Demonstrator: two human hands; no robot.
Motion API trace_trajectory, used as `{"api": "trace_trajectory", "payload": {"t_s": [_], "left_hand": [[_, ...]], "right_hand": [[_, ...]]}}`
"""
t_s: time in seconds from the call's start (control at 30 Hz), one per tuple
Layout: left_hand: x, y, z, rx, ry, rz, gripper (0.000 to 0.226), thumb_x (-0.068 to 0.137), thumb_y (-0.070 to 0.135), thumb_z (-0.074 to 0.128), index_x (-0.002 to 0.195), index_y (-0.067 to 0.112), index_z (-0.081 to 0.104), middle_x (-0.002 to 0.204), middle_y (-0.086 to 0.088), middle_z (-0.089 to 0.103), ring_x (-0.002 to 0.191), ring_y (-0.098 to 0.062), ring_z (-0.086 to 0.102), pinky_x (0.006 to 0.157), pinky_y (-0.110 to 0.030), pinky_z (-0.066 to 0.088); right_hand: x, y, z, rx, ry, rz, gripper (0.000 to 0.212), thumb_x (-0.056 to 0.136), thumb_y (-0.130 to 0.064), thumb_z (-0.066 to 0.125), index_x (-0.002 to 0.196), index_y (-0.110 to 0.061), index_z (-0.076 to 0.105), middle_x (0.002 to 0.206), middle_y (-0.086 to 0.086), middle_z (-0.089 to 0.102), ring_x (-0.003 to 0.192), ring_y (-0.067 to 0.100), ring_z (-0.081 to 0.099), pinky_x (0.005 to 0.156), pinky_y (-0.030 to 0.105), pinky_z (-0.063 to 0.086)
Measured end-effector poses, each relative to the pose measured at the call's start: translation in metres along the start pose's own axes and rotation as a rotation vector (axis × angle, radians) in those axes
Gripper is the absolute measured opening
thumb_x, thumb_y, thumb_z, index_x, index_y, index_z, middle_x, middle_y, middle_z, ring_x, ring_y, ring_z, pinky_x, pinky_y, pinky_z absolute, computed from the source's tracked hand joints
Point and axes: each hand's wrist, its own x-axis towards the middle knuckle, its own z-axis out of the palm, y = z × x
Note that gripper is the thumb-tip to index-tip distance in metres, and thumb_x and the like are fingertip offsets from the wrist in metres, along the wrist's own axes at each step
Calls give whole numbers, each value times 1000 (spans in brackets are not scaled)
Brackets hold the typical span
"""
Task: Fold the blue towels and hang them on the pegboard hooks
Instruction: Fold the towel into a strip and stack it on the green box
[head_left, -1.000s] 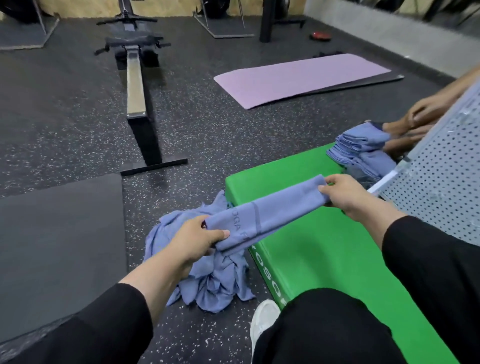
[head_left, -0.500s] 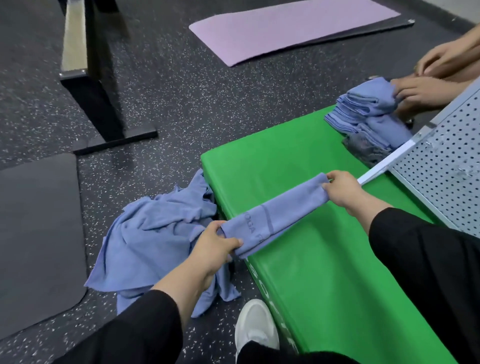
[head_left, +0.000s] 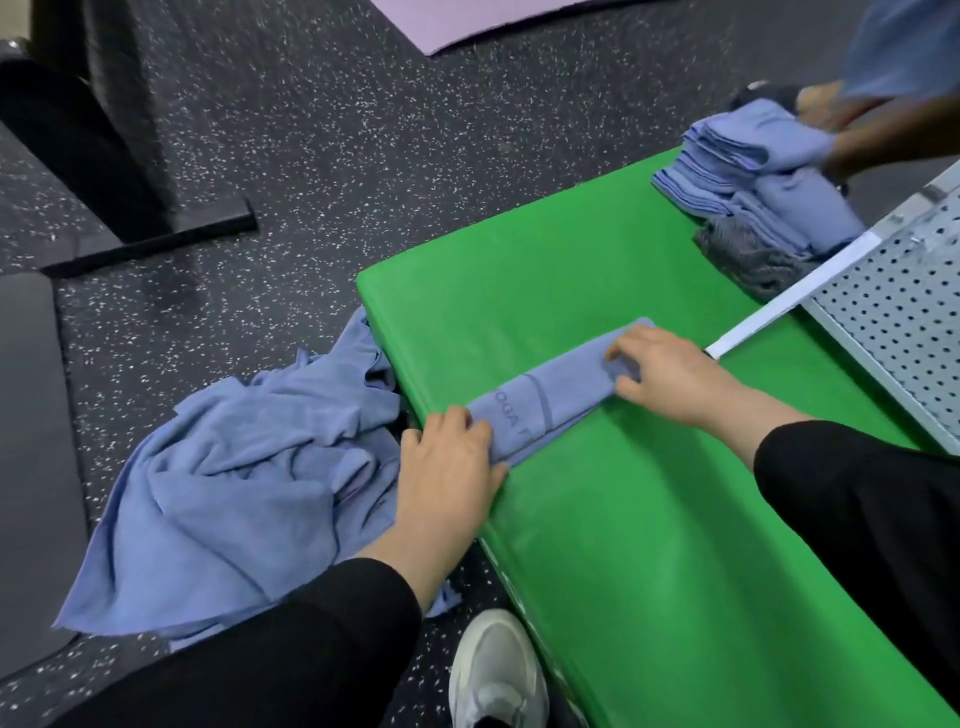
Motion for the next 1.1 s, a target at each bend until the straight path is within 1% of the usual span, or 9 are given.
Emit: {"api": "trace_trajectory", "payload": {"t_s": [0.23, 0.43, 0.53, 0.6, 0.7, 0.77, 0.83, 0.97, 1.1], "left_hand": [[7, -6, 25, 58, 128, 54, 13, 76, 16, 74, 73, 18, 62, 82, -1, 56, 75, -29, 52, 68, -40, 36], [8, -5, 21, -3, 251, 172, 9, 79, 18, 66, 71, 14, 63, 97, -4, 67, 84, -30, 60, 73, -42, 39], [3, -4, 27, -48, 185, 307, 7, 79, 19, 64, 75, 14, 63, 103, -6, 69, 91, -29, 65, 81, -40, 44], [-2, -4, 30, -72, 92, 328, 10, 81, 23, 58, 80, 14, 63, 100, -5, 66, 92, -29, 65, 83, -39, 47], [-10, -1, 27, -13, -19, 320, 33, 84, 35, 63, 110, 16, 65, 117, -5, 65, 113, -27, 62, 99, -42, 47], [-15, 1, 26, 48, -83, 329, 52, 86, 45, 63, 128, 14, 64, 136, -9, 63, 127, -27, 59, 108, -49, 45], [-18, 3, 28, 99, -168, 311, 63, 92, 52, 48, 137, 10, 61, 148, -10, 55, 136, -26, 54, 113, -53, 39], [-15, 9, 26, 137, -321, 294, 68, 106, 52, 21, 161, 12, 13, 169, -2, 1, 157, -21, 4, 122, -53, -5], [0, 4, 16, 211, -321, 293, 65, 108, 51, 18, 162, 16, 9, 170, 0, -5, 157, -21, -6, 121, -58, -10]], "right_hand": [[-6, 33, 23, -138, 112, 15, 23, 81, -6, 70, 101, -15, 63, 105, 7, 63, 92, 33, 59, 78, 45, 50], [7, 37, 24, -236, 180, -48, 15, 83, -10, 62, 97, -13, 66, 95, 10, 64, 87, 34, 60, 73, 41, 42], [10, 44, 11, -279, 174, -83, 11, 78, -8, 63, 89, -11, 63, 88, 11, 64, 82, 34, 62, 69, 38, 38], [9, 45, 6, -306, 84, -99, 12, 78, -6, 62, 87, -12, 64, 88, 9, 66, 82, 33, 63, 72, 38, 37], [3, 44, 6, -303, -10, -84, 12, 82, -8, 58, 89, -13, 67, 94, 5, 65, 88, 30, 63, 95, 44, 44], [-1, 41, 8, -279, 97, -96, 11, 87, -14, 57, 90, -11, 67, 98, 6, 66, 91, 31, 65, 97, 46, 45], [-5, 31, 9, -217, 194, -103, 23, 95, -20, 55, 110, -7, 68, 122, 12, 67, 108, 33, 65, 100, 45, 47], [-15, 4, 27, -147, -154, 14, 62, 107, -45, 35, 159, -12, 25, 168, 11, 17, 152, 27, 26, 123, 44, 26], [-16, -1, 37, -178, -206, 126, 68, 107, -51, 20, 162, -13, 8, 169, 10, 1, 156, 23, 9, 127, 45, 11]]}}
